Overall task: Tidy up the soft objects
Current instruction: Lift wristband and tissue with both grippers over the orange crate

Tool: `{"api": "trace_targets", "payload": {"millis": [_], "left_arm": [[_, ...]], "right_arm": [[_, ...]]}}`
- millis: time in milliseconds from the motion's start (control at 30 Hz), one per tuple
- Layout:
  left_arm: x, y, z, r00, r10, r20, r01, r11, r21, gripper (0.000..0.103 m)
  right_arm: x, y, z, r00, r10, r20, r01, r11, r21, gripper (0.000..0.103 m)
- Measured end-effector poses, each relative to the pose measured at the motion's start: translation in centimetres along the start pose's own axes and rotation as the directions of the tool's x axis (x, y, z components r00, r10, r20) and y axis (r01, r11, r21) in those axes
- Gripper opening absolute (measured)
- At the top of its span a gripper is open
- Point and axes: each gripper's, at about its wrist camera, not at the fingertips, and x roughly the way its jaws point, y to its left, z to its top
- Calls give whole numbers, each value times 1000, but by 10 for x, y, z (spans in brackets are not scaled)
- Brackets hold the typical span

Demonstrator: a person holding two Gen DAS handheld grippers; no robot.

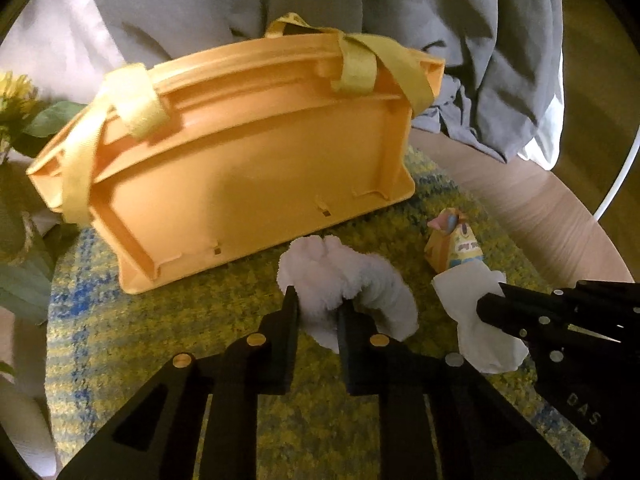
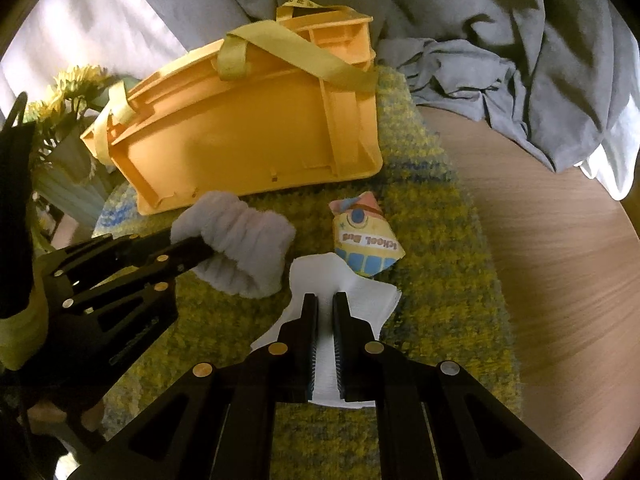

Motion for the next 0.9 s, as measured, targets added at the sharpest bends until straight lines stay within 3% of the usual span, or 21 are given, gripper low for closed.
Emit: {"api": "trace_targets", "payload": {"millis": [900], "left_arm": [[-94, 22, -9, 984, 96, 151, -82, 992, -96, 18]], "right_arm": [[-56, 33, 10, 989, 52, 136, -43, 997, -68, 9]]}}
